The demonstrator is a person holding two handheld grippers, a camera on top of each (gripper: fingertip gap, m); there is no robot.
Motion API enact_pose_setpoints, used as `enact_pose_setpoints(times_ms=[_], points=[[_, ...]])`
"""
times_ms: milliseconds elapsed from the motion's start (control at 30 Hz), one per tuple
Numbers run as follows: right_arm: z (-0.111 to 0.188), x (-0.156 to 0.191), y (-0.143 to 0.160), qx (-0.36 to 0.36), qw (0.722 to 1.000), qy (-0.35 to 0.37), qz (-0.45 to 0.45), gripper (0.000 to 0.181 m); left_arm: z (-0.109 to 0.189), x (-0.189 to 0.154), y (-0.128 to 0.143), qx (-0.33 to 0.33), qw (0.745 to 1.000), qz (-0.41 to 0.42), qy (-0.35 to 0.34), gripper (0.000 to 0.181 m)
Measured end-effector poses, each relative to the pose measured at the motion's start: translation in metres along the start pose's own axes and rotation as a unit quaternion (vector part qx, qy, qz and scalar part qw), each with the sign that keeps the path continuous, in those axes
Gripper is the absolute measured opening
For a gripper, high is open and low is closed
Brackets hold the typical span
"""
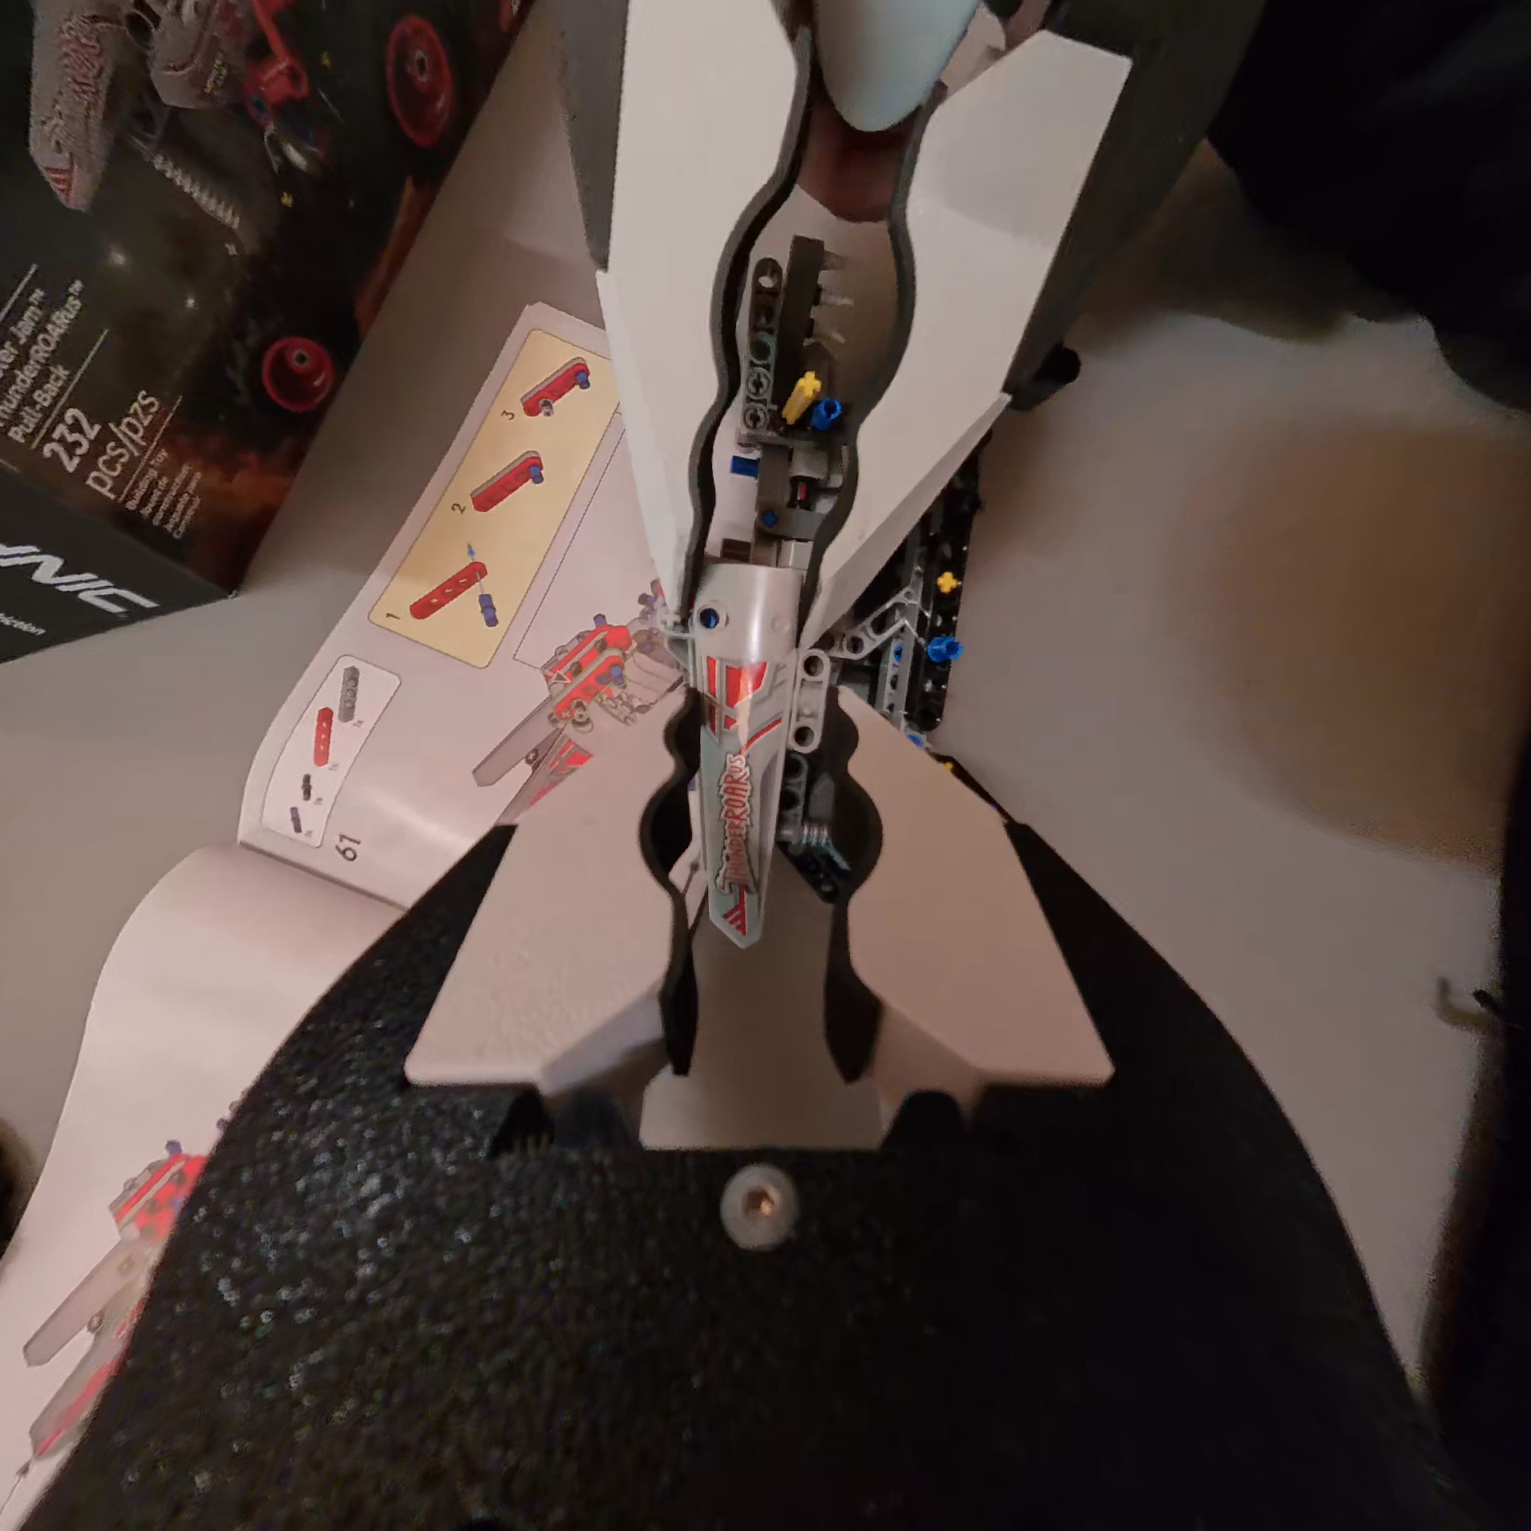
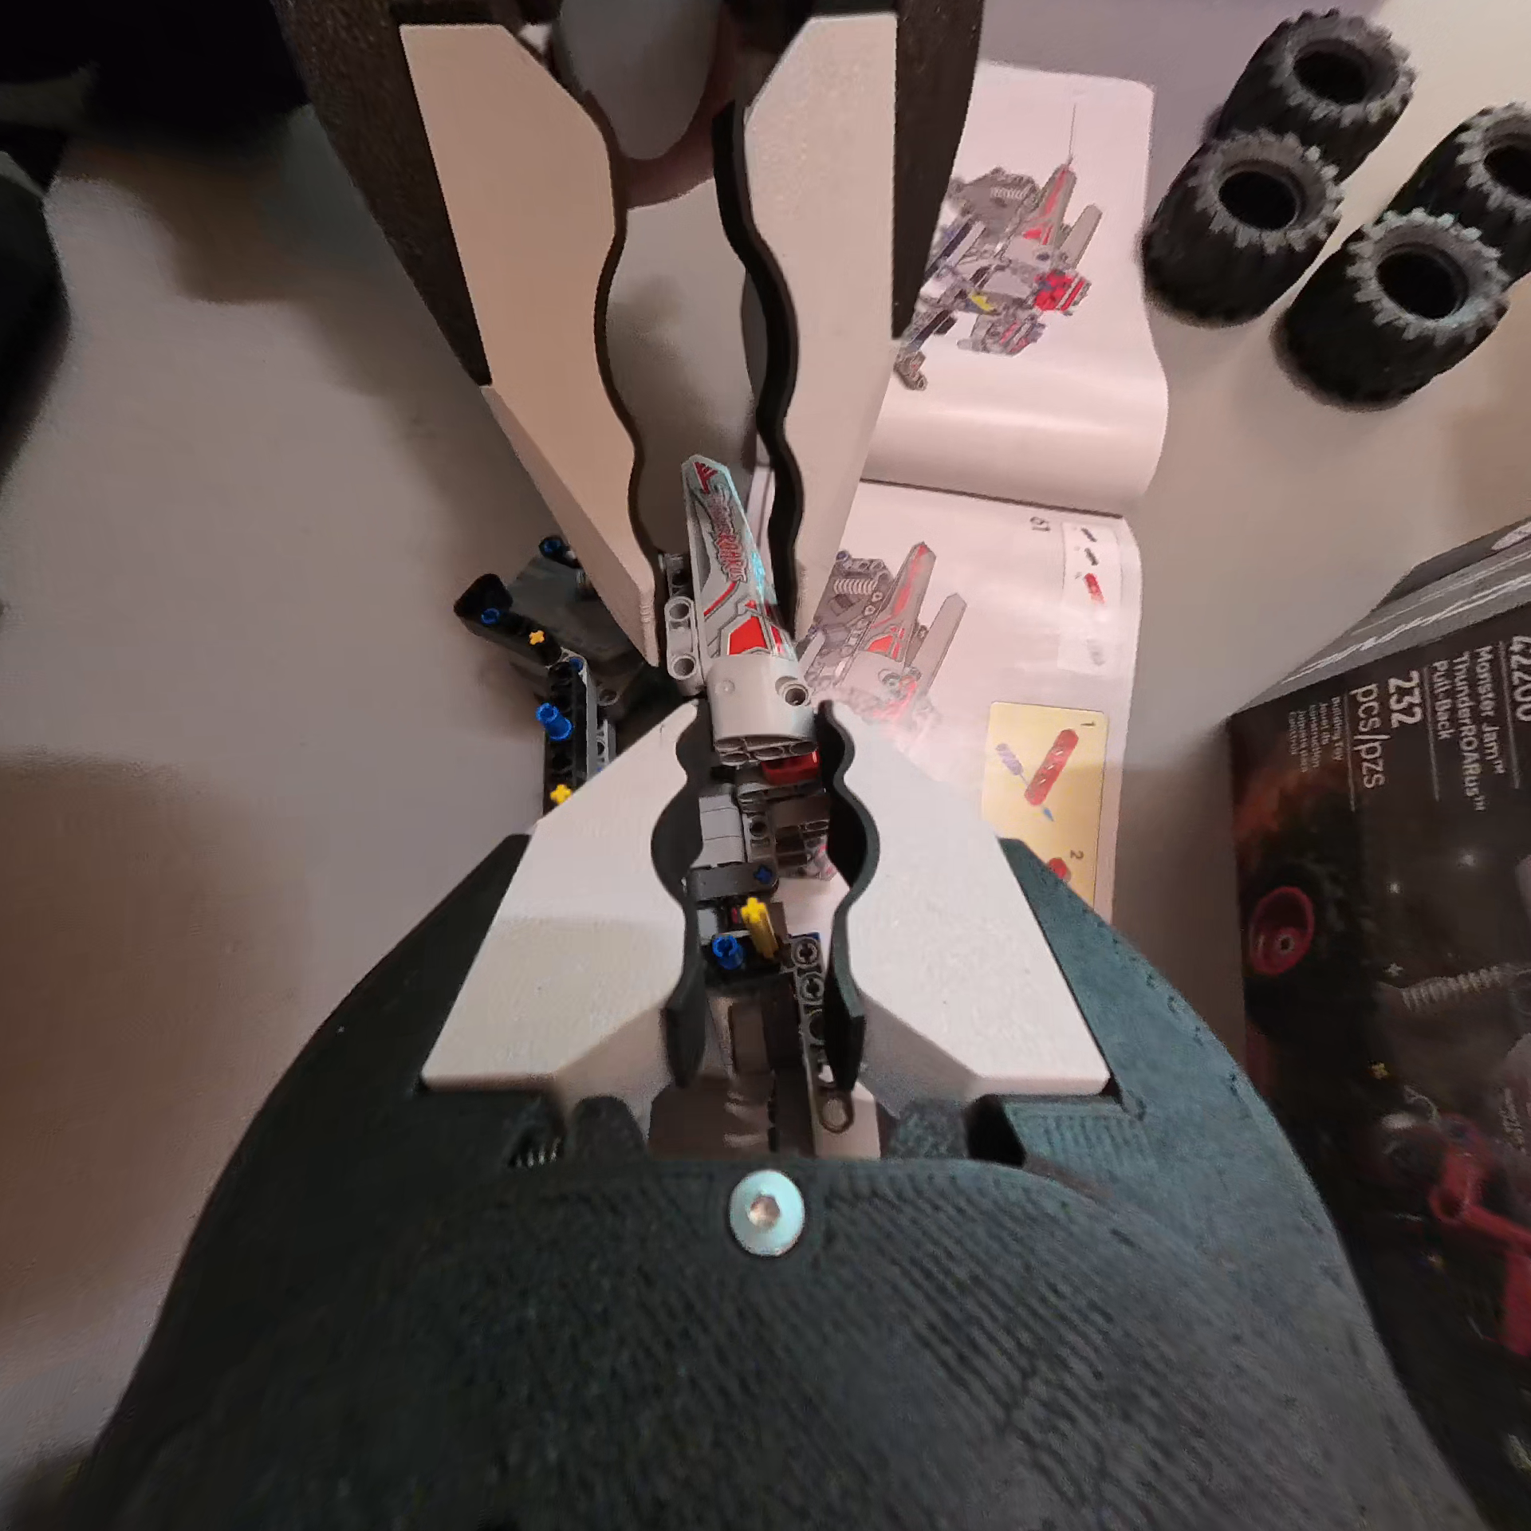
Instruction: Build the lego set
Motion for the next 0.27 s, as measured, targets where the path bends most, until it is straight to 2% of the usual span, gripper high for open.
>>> enact_pose_setpoints(times_ms=[33,267], points=[[0.0005,0.0009,0.0013,0.012,1.0,-0.006,0.007,0.023,-0.0011,-0.0008,-0.0003,-0.004,1.0,-0.001,0.004,0.027],[0.0006,-0.0003,0.0021,0.038,0.999,0.02,0.031,0.023,0.0028,0.0021,-0.0016,-0.032,0.999,-0.019,0.022,0.026]])
Point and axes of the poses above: each gripper's, where its closed fingertips meet, z back along the fingers, y out of its underside, x = y × z across the jaws, the point moved 2 cm from there along z, back along the fingers, and after that the axes turned 10 degrees about z, right-handed, at the moved point
